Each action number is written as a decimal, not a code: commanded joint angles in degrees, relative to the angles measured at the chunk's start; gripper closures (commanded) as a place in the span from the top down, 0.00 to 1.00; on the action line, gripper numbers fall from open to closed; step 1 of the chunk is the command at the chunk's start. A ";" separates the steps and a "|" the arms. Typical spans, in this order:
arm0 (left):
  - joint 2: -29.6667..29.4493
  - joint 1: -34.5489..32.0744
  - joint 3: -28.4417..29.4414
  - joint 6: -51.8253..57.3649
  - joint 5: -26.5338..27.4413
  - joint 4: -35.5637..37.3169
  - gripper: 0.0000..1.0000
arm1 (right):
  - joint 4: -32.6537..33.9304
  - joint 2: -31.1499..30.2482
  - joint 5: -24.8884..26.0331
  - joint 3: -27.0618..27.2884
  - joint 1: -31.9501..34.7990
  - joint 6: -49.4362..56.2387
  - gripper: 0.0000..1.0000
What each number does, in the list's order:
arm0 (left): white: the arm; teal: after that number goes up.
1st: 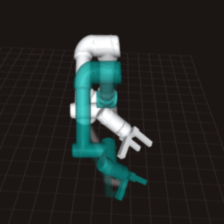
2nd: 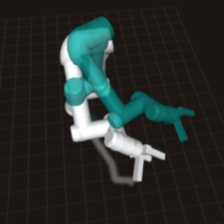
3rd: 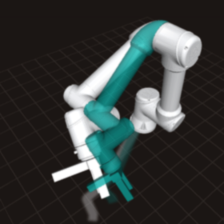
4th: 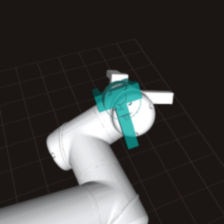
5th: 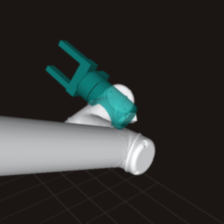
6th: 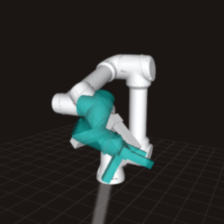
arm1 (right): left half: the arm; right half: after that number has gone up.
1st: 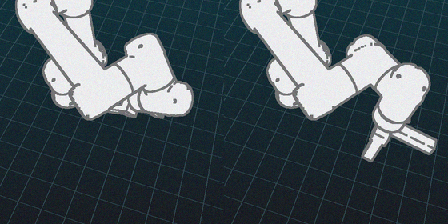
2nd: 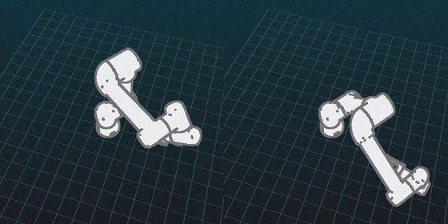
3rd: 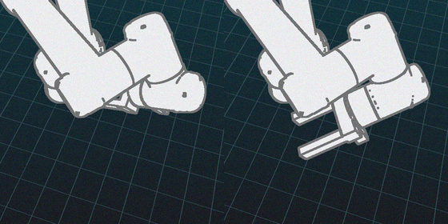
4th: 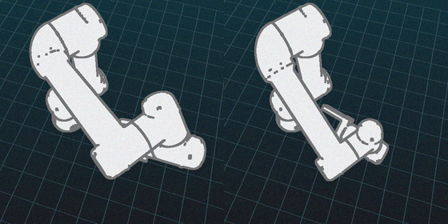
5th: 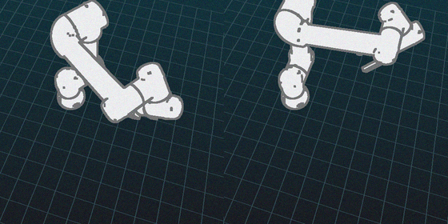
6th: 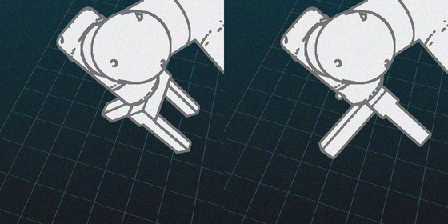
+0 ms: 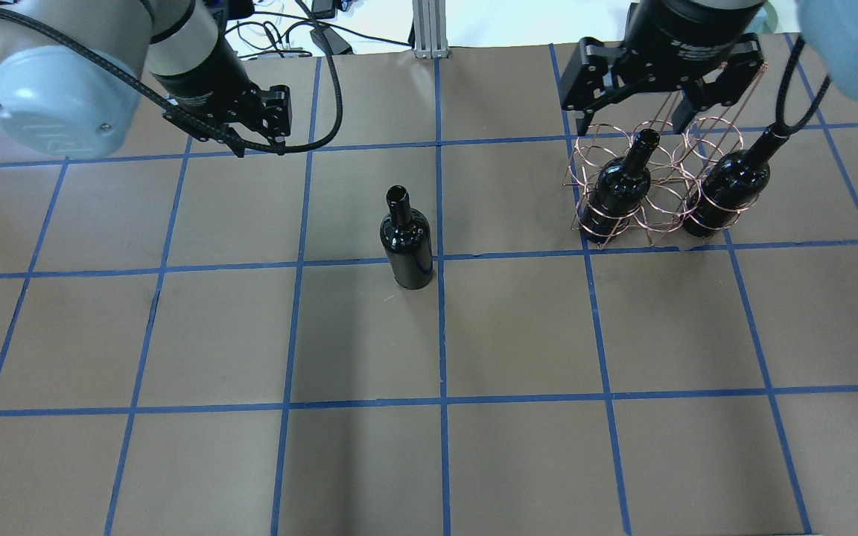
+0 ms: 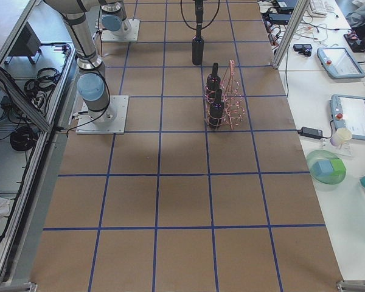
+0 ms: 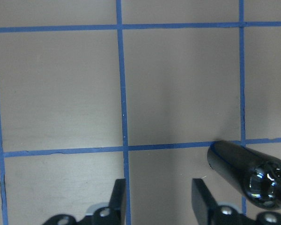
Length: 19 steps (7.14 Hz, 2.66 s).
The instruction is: Place wine into wine basket
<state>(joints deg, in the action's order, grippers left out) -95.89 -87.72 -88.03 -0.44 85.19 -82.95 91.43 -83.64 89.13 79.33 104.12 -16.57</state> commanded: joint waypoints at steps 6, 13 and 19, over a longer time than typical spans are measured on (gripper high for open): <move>3.52 11.34 1.81 2.81 6.57 -8.46 1.00 | 8.68 14.10 2.10 -3.22 10.40 -9.36 1.00; 6.07 10.46 1.19 2.63 0.15 -9.60 1.00 | 8.68 18.86 -0.45 -2.95 10.58 -10.50 0.90; 7.38 9.50 1.11 0.28 0.50 -9.69 1.00 | 8.68 18.60 0.07 -2.87 12.16 -9.71 0.35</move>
<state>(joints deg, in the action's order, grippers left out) -89.02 -77.77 -86.80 1.32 85.47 -92.57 100.11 -65.07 89.01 76.45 116.31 -26.53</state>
